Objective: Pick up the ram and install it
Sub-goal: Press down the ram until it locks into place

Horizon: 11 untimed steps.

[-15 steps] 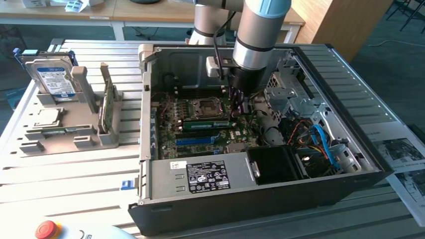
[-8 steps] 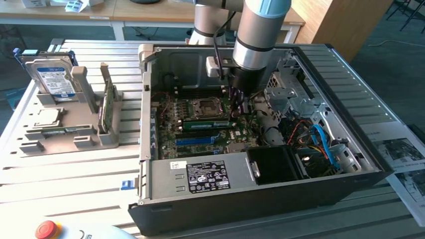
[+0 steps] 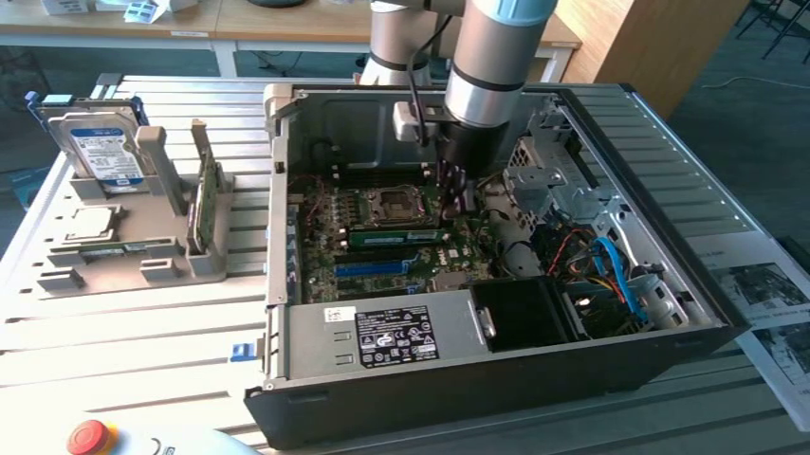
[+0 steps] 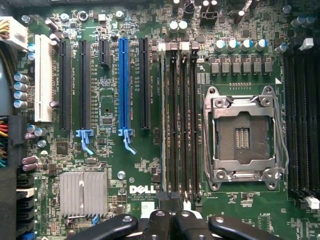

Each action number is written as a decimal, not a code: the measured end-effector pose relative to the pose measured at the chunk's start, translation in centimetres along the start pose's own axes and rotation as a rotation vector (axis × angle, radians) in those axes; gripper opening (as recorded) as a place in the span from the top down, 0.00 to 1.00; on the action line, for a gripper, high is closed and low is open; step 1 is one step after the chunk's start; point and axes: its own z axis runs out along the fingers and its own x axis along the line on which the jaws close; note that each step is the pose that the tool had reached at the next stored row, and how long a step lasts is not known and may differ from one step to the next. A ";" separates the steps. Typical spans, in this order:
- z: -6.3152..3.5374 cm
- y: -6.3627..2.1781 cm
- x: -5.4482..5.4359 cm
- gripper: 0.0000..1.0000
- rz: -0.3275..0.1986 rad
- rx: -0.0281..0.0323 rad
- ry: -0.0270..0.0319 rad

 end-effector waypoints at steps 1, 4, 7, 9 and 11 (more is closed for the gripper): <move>-0.12 0.00 0.0 0.90 0.000 0.0000 0.0000; -0.36 0.01 0.0 0.90 0.000 0.0000 0.0000; -0.36 0.01 0.0 0.90 0.000 0.0001 -0.0001; -0.37 0.01 0.0 0.90 0.000 0.0000 0.0000; -0.37 0.07 0.0 0.90 0.000 -0.0001 0.0001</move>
